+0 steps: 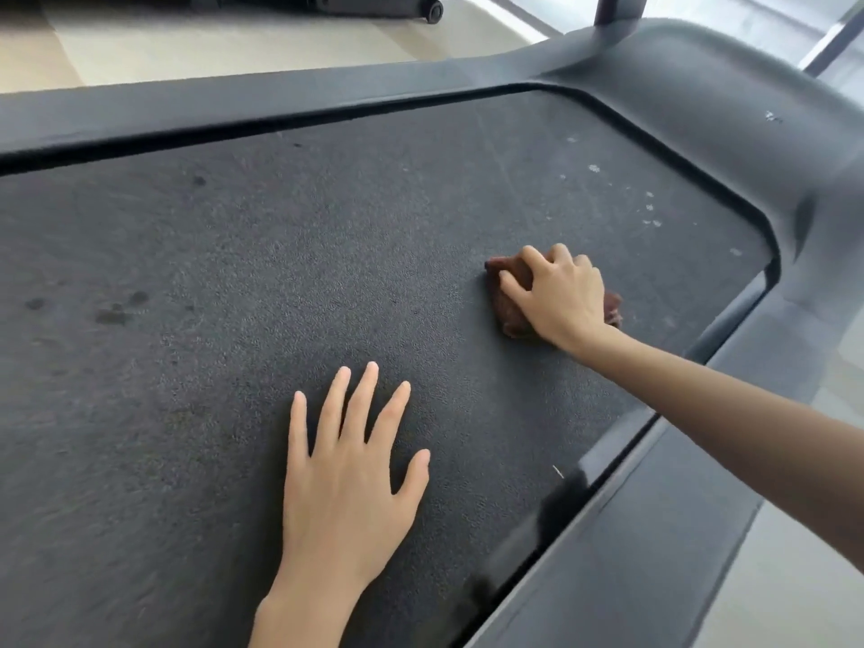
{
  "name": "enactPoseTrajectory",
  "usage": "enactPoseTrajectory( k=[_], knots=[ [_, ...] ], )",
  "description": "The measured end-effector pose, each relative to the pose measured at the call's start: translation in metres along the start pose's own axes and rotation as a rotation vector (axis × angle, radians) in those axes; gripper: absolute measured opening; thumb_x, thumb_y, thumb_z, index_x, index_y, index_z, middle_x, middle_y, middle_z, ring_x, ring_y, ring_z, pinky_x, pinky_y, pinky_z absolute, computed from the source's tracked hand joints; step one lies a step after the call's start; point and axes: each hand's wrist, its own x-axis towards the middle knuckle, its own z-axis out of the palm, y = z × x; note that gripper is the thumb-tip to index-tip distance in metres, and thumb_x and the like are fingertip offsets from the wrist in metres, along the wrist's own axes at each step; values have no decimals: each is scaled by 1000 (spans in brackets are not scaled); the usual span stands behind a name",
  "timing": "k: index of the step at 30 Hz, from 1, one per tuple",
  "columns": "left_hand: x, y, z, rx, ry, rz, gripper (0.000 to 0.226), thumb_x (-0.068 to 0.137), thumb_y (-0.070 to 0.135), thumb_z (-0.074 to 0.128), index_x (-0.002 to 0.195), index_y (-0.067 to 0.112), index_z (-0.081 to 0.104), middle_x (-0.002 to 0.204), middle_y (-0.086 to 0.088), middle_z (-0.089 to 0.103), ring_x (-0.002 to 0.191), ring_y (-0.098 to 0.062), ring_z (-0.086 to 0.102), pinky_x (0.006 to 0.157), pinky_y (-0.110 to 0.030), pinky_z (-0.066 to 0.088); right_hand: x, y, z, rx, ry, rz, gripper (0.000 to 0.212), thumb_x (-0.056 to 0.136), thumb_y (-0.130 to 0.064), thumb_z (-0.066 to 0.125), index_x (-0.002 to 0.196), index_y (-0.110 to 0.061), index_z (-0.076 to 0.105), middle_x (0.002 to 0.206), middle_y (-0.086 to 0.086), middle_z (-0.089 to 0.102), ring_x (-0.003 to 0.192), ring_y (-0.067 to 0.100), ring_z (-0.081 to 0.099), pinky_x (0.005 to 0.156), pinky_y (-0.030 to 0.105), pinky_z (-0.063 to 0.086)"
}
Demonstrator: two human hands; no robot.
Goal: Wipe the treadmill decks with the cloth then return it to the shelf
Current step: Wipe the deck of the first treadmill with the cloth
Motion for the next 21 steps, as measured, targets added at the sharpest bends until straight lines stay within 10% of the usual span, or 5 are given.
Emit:
enactPoseTrajectory(
  k=[10, 17, 21],
  knots=[
    [3, -1, 0, -17, 22, -11, 66, 82, 51, 32, 136, 16, 46, 147, -9, 38, 137, -28, 33, 110, -54, 22, -88, -27, -22, 197, 54, -606, 37, 84, -51, 51, 100, -24, 70, 89, 6, 60, 73, 29, 52, 65, 37, 45],
    [-1, -1, 1, 4, 53, -64, 75, 84, 54, 29, 141, 7, 35, 147, -15, 35, 139, -32, 25, 113, -51, 19, -7, 1, -2, 129, 102, -30, 37, 87, -50, 54, 107, -22, 67, 101, 12, 60, 95, 37, 53, 82, 40, 43],
    [-10, 0, -2, 41, 44, -120, 79, 83, 57, 27, 140, 3, 35, 146, -15, 37, 138, -32, 28, 111, -56, 22, 1, -24, -2, 85, 73, -52, 40, 88, -52, 50, 109, -21, 65, 108, 13, 59, 99, 39, 53, 85, 41, 39]
  ],
)
